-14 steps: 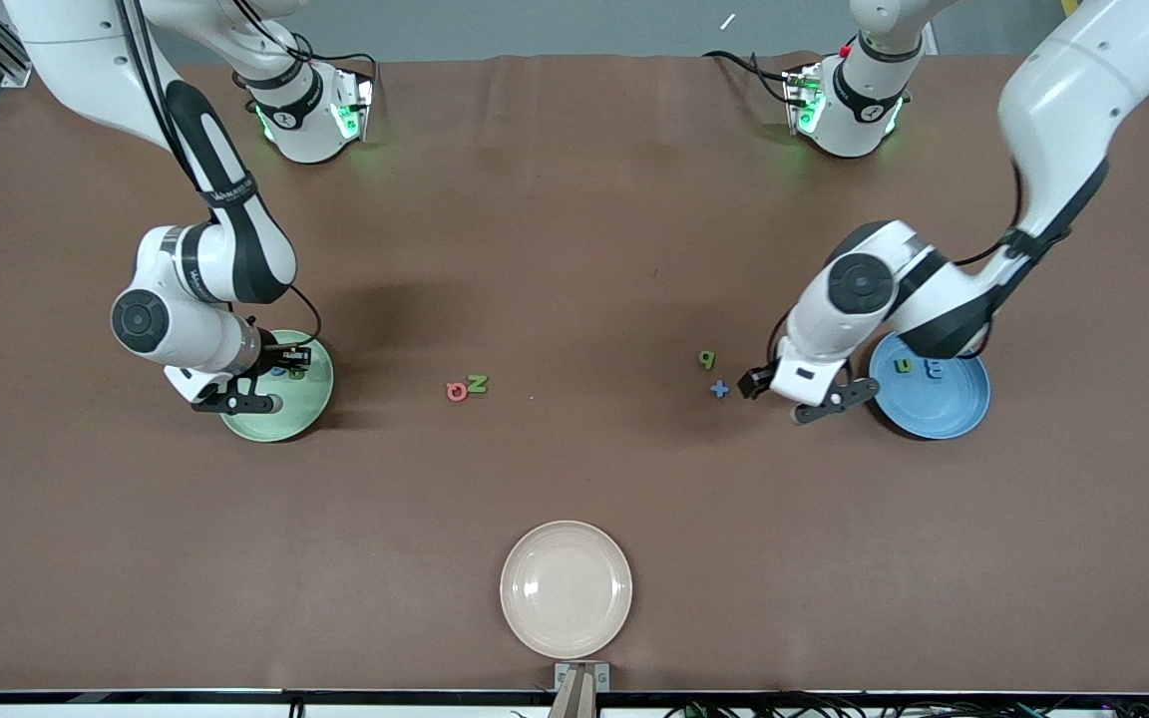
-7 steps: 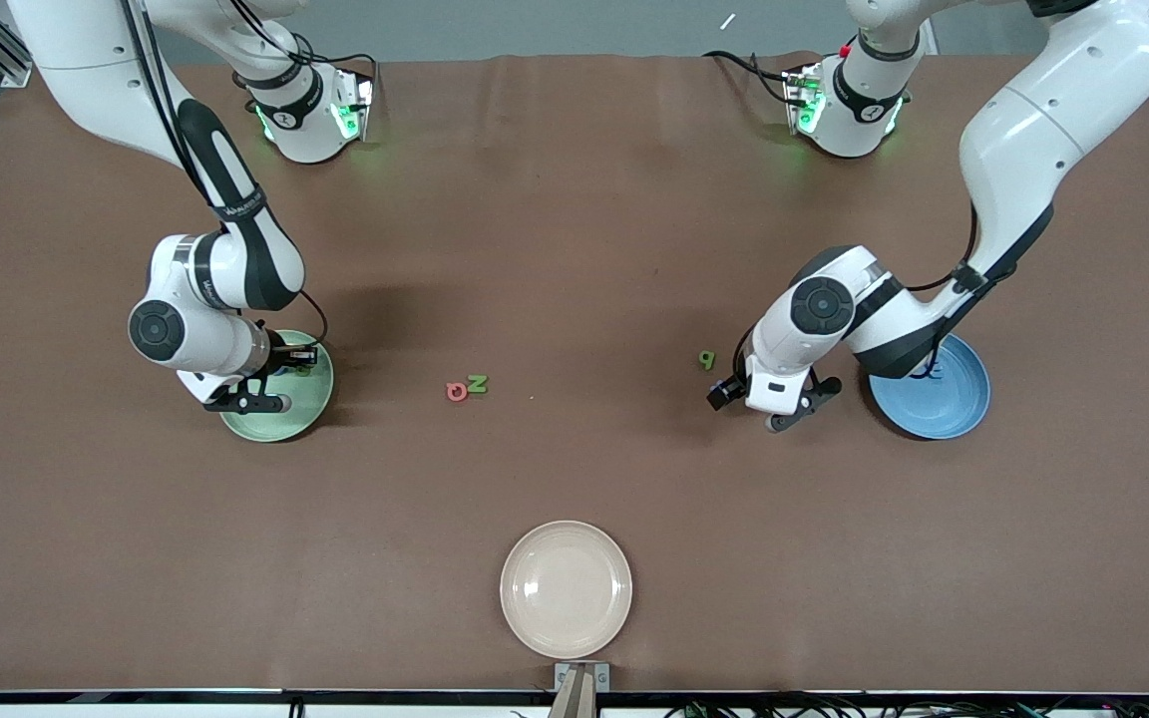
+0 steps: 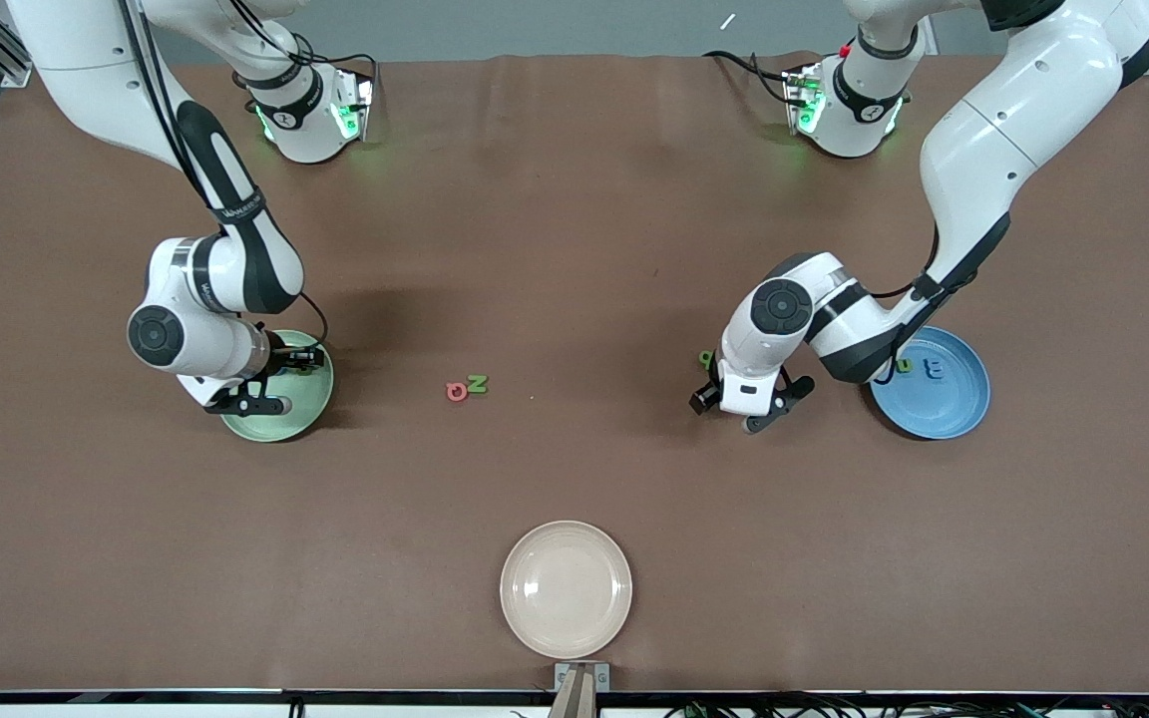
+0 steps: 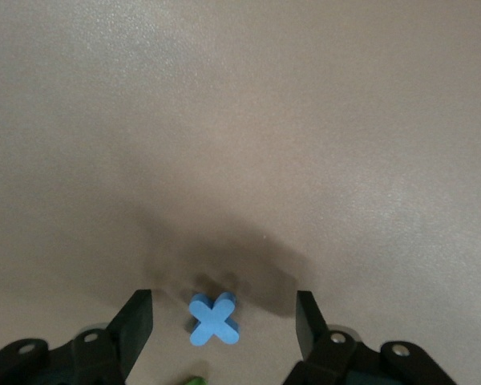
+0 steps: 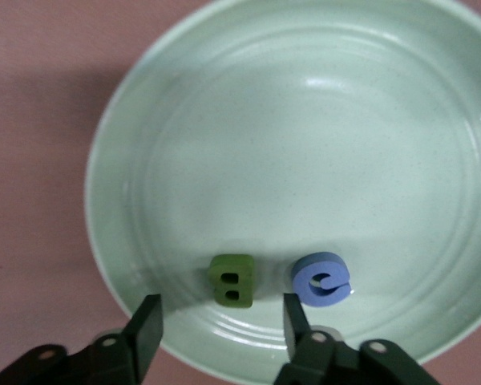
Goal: Sort upper and lower case letters into plates
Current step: 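Grasp the blue x with the left gripper while the right gripper drops B, then release the x with the left gripper while the right gripper grasps Q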
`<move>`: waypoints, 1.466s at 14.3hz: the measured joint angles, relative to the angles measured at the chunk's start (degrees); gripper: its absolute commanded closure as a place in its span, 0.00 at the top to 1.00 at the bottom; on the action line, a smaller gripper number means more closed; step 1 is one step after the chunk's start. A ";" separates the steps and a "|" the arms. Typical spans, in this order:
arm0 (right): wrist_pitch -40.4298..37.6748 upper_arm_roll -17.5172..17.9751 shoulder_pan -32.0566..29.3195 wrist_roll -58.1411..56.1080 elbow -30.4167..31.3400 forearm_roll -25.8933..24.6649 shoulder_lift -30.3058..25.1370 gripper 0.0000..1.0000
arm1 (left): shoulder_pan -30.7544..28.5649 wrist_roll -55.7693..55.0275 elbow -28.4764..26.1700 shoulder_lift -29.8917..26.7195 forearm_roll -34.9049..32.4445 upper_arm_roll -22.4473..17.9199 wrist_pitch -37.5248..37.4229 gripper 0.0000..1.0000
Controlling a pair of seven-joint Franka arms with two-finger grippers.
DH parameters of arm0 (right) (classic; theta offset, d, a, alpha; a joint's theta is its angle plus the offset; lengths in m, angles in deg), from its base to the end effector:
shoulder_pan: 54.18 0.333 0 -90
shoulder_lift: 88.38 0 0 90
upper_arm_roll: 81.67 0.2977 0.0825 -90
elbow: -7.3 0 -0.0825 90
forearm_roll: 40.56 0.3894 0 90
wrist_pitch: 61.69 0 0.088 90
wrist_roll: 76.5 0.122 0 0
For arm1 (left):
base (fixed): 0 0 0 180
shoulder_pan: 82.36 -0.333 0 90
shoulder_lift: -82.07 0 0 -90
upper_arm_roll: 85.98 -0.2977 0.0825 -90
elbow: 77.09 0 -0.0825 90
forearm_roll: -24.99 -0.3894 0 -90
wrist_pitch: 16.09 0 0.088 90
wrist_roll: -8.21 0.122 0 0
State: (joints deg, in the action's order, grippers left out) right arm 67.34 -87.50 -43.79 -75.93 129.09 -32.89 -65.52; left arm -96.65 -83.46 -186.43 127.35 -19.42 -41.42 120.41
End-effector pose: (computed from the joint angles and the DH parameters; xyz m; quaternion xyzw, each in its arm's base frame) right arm 0.5348 0.0456 0.1653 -0.9906 0.0130 0.1348 0.0197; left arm 0.5348 -0.2974 0.1448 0.9504 0.3109 -0.0013 0.0113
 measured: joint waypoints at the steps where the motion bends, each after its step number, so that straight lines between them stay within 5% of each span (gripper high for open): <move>1: -3.21 0.02 0.00 0.06 -1.96 0.01 -0.53 1.00 | -0.03 0.00 0.00 0.00 0.00 -0.08 0.00 0.69; 7: -7.90 1.08 2.77 7.76 -6.76 3.66 -2.40 1.00 | 0.01 0.03 -0.03 0.01 0.00 -0.12 0.00 0.61; 15: 8.81 1.51 16.01 44.68 -6.56 3.98 -0.19 1.00 | 0.62 0.08 -0.27 -0.14 0.00 0.16 -0.35 0.19; 21: 20.80 1.41 22.99 57.45 -6.42 3.90 7.05 0.94 | -0.51 0.42 -0.18 -0.27 0.00 1.56 -0.43 0.15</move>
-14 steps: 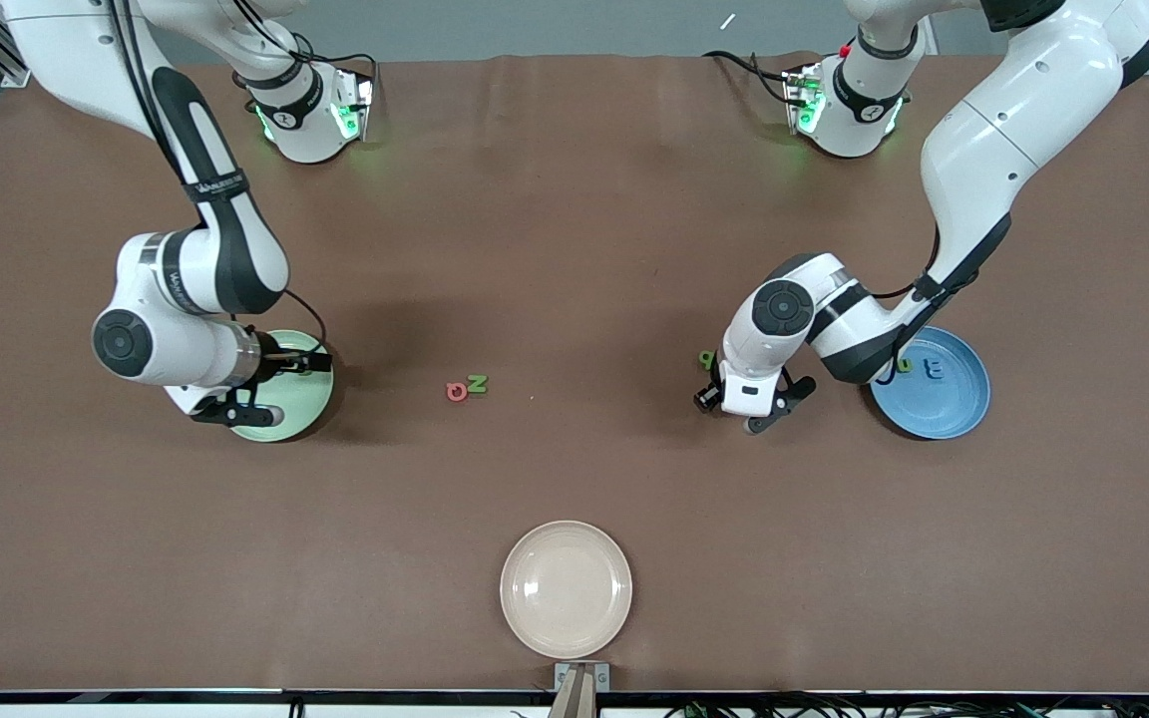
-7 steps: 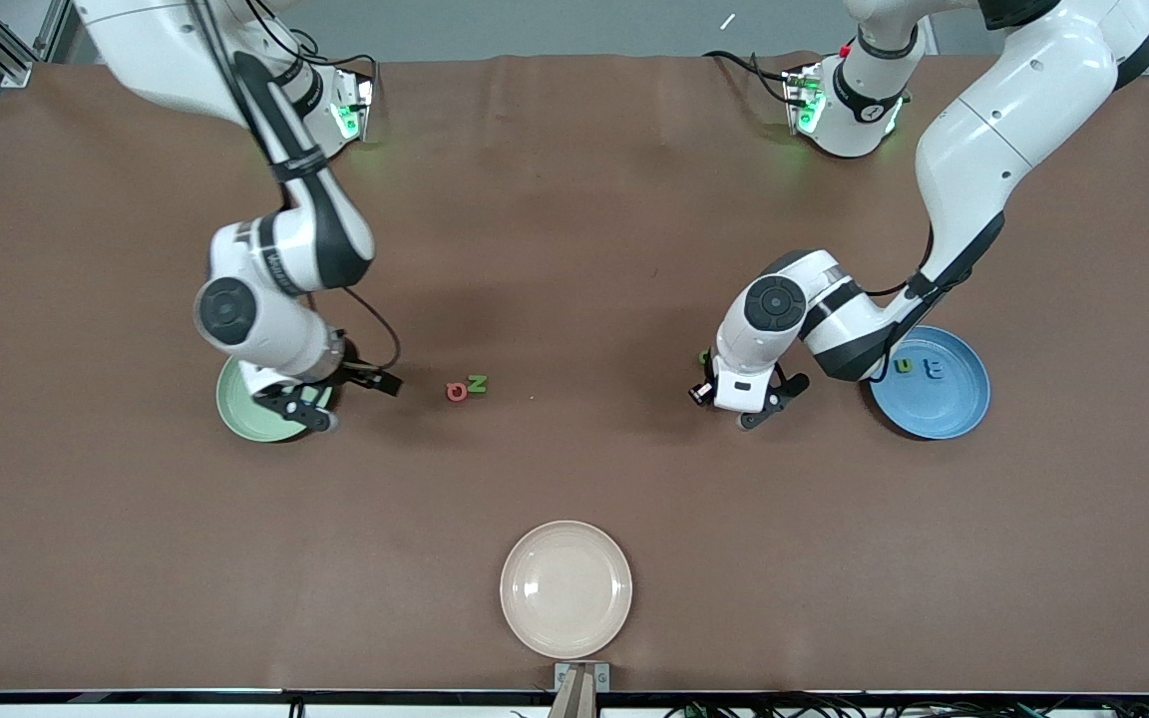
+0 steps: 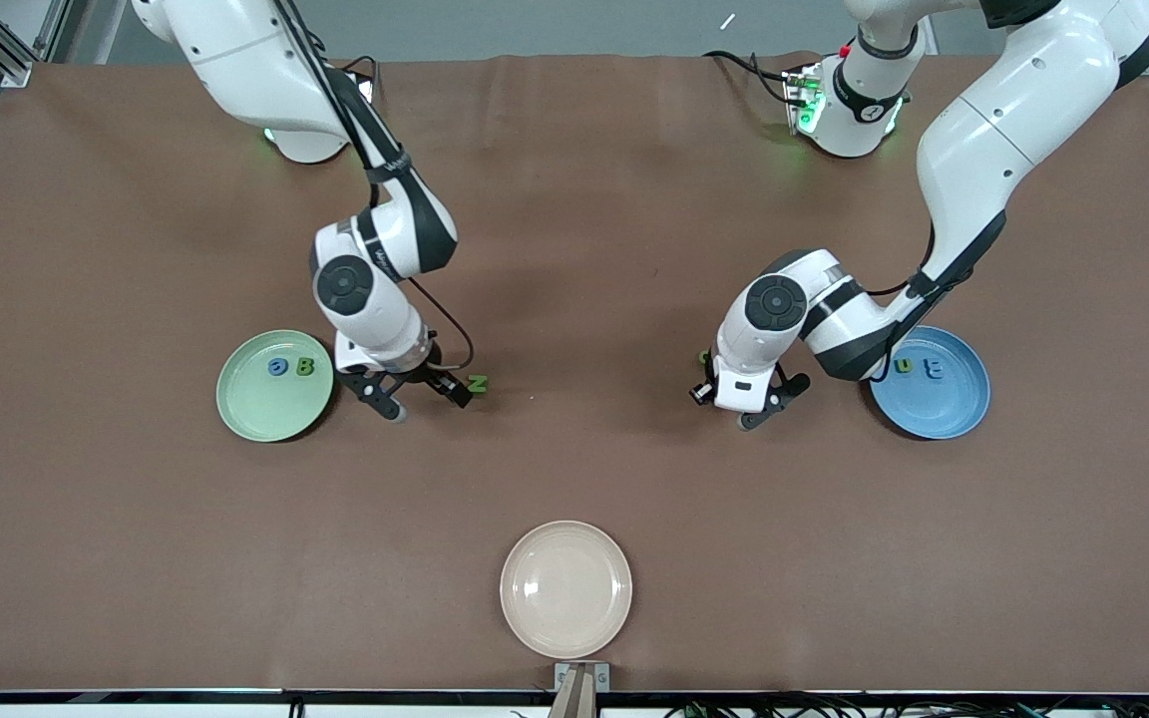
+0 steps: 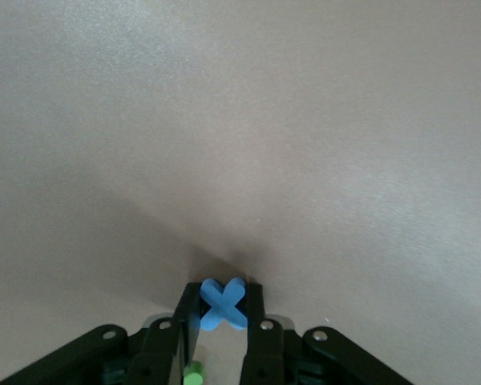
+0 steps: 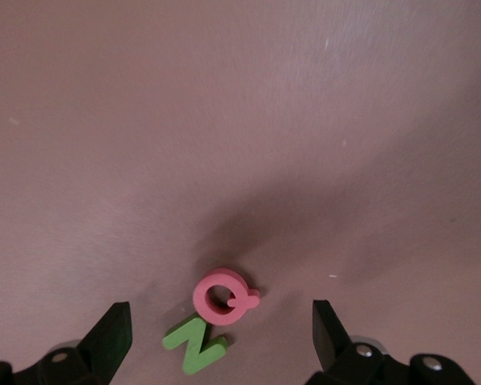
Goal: Sort upper and lower case letters into plates
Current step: 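Release the x with the left gripper while the right gripper grasps Q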
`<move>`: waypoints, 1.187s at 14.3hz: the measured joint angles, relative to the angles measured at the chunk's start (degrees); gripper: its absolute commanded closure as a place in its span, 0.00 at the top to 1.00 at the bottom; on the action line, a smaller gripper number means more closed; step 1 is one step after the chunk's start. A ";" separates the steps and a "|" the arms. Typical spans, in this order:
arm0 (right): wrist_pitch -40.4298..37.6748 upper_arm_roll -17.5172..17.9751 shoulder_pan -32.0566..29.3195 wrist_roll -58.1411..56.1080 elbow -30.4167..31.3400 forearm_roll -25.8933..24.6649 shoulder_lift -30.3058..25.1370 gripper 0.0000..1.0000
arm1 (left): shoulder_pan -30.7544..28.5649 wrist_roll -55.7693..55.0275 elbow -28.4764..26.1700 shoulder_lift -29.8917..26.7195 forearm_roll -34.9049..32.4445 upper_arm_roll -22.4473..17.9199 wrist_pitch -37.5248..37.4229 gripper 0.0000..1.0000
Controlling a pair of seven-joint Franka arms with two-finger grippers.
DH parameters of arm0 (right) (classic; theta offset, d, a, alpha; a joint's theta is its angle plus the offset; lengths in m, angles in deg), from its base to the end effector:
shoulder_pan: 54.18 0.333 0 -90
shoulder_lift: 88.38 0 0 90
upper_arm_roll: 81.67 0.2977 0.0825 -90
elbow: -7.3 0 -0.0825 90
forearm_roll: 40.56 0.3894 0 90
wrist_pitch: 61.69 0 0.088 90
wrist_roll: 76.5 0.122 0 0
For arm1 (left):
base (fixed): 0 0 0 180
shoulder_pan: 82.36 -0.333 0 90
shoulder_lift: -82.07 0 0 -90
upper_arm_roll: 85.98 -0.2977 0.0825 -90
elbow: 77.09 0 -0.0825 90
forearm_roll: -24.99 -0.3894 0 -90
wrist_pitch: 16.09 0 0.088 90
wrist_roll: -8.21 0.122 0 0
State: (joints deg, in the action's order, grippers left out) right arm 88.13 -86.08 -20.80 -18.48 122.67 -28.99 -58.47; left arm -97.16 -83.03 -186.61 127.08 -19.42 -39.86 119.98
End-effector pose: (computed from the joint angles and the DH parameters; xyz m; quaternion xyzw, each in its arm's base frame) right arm 0.5326 0.2911 0.1630 -0.9437 0.3263 -0.0058 0.0541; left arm 0.5315 -0.3054 0.1534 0.9533 0.3016 -0.0016 0.0166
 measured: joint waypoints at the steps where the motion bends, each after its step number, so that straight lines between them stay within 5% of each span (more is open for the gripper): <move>1: 0.49 -0.03 0.23 0.15 -0.07 0.00 0.86 0.91 | -1.43 0.71 0.04 -0.09 0.00 1.61 -0.59 0.15; 7: 0.54 -0.40 0.48 0.17 -0.37 -0.05 2.06 0.78 | -23.66 16.55 -0.85 -1.13 0.00 21.90 -19.68 0.15; 12: 0.21 -1.87 3.30 1.69 -0.80 -0.39 3.01 0.66 | -39.28 32.87 -7.23 -1.41 -1.89 25.90 -20.72 0.15; 17: -0.70 -3.99 5.49 2.03 -1.47 -0.88 3.16 0.30 | -51.47 49.98 -10.75 -1.37 -7.17 26.83 -20.67 0.15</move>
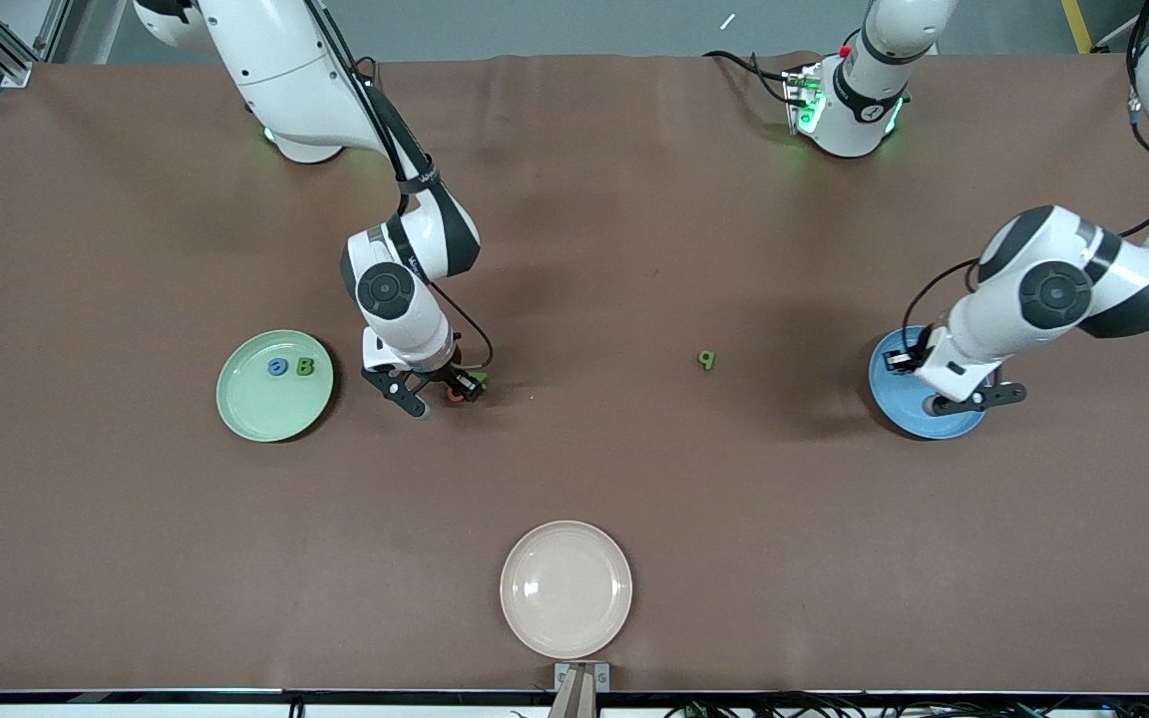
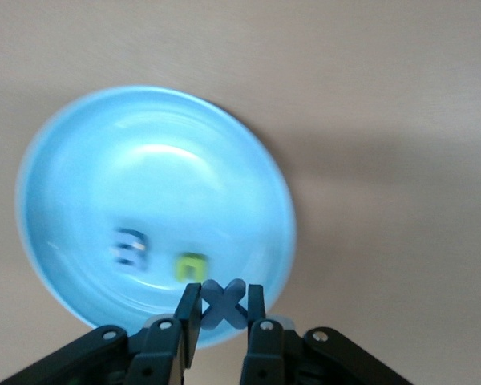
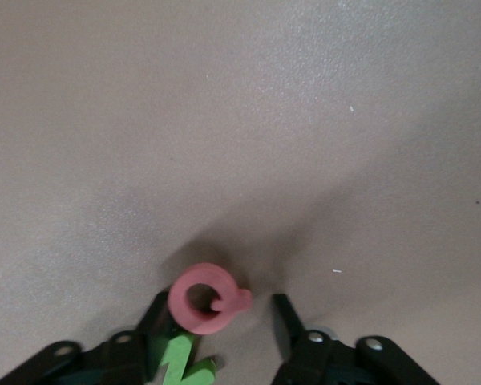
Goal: Sort upper and lower case letters into plates
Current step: 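Release the x with the left gripper while the right gripper grasps Q, then drop the pink Q into the green plate with the right gripper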
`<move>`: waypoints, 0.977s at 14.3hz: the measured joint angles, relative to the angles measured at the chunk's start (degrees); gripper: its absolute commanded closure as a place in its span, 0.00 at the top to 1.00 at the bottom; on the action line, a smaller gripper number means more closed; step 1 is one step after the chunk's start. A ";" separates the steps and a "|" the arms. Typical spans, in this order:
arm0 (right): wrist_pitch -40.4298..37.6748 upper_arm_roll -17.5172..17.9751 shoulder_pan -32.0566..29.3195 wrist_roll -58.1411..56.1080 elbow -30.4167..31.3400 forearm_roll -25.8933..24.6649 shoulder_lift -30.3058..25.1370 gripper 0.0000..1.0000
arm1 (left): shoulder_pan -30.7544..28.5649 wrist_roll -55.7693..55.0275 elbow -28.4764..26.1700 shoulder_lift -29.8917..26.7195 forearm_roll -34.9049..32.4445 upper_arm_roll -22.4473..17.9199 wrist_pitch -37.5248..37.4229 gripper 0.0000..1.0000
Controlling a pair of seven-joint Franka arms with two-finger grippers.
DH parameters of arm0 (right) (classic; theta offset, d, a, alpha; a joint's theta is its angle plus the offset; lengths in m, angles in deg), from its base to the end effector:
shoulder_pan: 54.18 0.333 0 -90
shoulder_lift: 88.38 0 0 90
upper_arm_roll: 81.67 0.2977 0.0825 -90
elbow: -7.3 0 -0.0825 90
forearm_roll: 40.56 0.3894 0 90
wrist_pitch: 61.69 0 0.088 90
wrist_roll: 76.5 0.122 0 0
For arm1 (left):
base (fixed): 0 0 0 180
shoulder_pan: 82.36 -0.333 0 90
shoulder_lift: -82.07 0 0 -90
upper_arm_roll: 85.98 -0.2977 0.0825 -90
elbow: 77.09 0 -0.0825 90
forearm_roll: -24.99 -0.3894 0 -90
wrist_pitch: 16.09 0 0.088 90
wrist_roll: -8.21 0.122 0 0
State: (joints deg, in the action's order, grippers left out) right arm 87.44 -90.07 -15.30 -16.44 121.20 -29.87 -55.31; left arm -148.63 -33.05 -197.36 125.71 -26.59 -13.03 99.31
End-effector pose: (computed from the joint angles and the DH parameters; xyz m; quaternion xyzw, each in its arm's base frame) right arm 0.5245 0.3046 0.1410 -0.9475 0.3187 -0.0099 0.0243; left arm 0.5491 -0.0199 0.2327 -0.9965 -0.0545 0.0498 0.0390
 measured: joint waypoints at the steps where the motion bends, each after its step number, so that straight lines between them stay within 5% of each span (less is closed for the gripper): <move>1: -0.24 -0.01 0.03 0.05 -0.31 -0.43 -0.22 0.20 | -0.59 1.44 -0.12 0.00 -1.67 -0.43 0.01 0.15; 3: -0.23 -0.08 0.06 0.05 -0.61 -0.88 0.11 0.02 | -0.56 3.79 -0.18 0.06 -4.48 -2.53 0.80 0.15; 10: -13.65 -3.05 -0.19 -0.89 -6.78 -6.85 0.21 0.00 | -0.08 10.21 0.57 0.47 -7.50 -9.57 7.79 0.15; 14: -24.56 -6.53 -2.89 -13.59 -10.82 -8.46 -2.38 0.00 | 3.06 10.96 2.09 0.84 -7.51 -13.42 8.76 0.15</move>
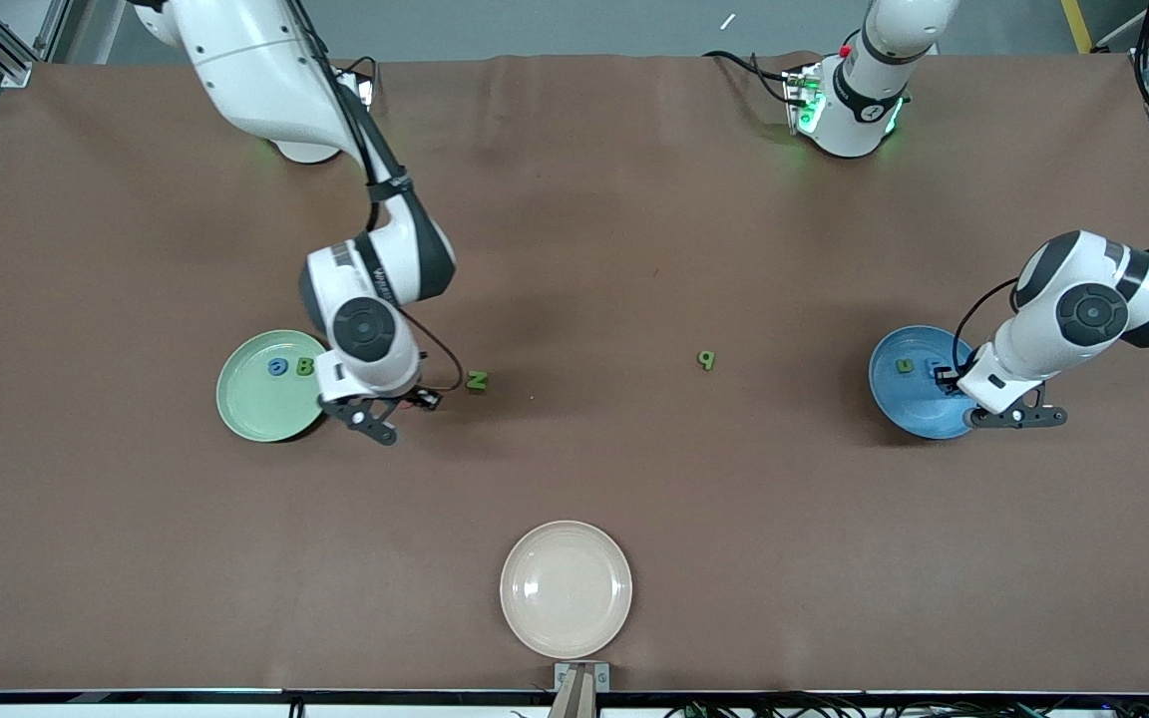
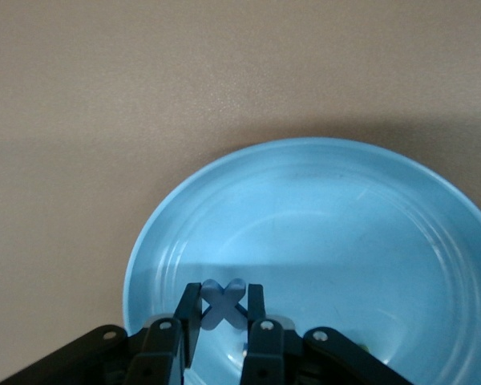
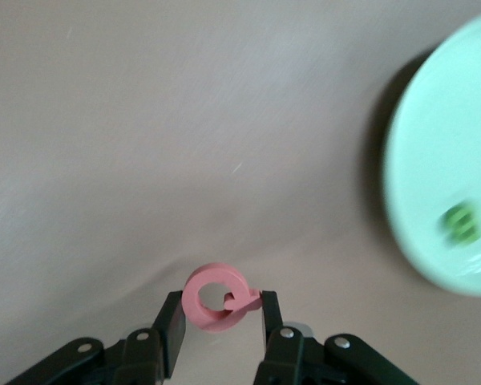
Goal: Sort upper and lower case letters into plates
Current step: 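Drop the pink Q into the green plate with the right gripper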
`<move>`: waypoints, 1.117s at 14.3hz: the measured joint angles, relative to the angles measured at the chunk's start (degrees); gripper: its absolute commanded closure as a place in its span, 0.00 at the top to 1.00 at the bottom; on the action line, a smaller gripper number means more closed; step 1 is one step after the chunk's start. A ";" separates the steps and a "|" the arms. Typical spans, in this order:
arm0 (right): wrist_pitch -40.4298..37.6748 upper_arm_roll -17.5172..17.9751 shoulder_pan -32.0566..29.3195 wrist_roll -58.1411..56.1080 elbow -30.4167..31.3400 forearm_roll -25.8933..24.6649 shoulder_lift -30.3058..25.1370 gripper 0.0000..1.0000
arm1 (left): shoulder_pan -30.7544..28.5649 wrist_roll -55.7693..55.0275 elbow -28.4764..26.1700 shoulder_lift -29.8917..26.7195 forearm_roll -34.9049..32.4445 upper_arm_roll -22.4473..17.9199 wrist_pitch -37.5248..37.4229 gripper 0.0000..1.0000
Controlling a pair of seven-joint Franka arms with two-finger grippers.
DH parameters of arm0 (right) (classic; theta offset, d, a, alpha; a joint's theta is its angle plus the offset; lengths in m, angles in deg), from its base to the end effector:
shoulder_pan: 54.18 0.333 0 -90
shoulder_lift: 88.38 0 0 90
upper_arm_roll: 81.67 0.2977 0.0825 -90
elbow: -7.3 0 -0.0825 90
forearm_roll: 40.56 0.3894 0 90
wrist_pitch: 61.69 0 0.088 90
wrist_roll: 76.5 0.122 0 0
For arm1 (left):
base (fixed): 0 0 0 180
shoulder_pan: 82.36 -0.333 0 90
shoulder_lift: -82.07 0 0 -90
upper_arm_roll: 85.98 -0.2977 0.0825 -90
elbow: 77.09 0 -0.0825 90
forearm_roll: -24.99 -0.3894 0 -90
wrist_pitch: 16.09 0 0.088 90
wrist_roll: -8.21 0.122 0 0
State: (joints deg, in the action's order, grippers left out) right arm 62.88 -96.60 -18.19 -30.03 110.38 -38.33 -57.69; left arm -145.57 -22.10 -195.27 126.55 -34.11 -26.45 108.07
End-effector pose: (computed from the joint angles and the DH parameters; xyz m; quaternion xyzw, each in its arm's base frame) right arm 0.5855 0.2343 0.2128 0.9719 -0.2185 -0.0301 0.0825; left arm 0.5605 0.0569 0.1702 -0.9974 0.0114 0.0269 0.0662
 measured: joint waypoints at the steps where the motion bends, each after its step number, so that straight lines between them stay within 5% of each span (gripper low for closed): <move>1: -0.54 -0.29 -2.33 -4.94 1.07 -0.01 -1.71 0.00 | 0.93 0.00 0.13 0.08 0.00 -1.04 0.30 0.15; 6: 3.86 -0.59 -13.99 -24.21 12.31 -0.03 -9.96 0.00 | 2.21 0.60 0.52 0.38 -0.10 -2.50 0.79 0.18; 8: 10.18 -0.53 -15.92 -27.98 17.06 -0.04 -10.41 0.00 | 2.21 1.17 0.75 0.40 -0.10 -2.83 0.90 0.29; 9: 14.05 -0.48 -16.73 -29.68 19.60 -0.05 -10.32 0.00 | 2.21 1.32 0.80 0.41 -0.11 -2.97 1.18 0.50; 10: 17.16 -0.44 -17.58 -31.15 21.67 -0.05 -10.19 0.00 | 2.21 1.36 0.81 0.42 -0.11 -3.00 1.39 0.83; 11: 19.13 -0.41 -18.50 -32.70 23.08 -0.06 -10.07 0.00 | 2.21 1.41 0.85 0.42 -0.11 -2.99 1.55 0.99; 16: 20.14 -0.18 -21.62 -36.11 24.12 -0.05 -9.04 0.00 | 2.27 0.36 1.07 0.43 1.03 1.03 0.91 0.99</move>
State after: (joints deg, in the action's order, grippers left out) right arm 83.01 -96.78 -39.82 -66.14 134.50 -38.38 -66.73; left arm -143.30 -21.74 -194.20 126.98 -33.08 -25.42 108.98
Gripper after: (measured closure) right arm 0.568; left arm 0.238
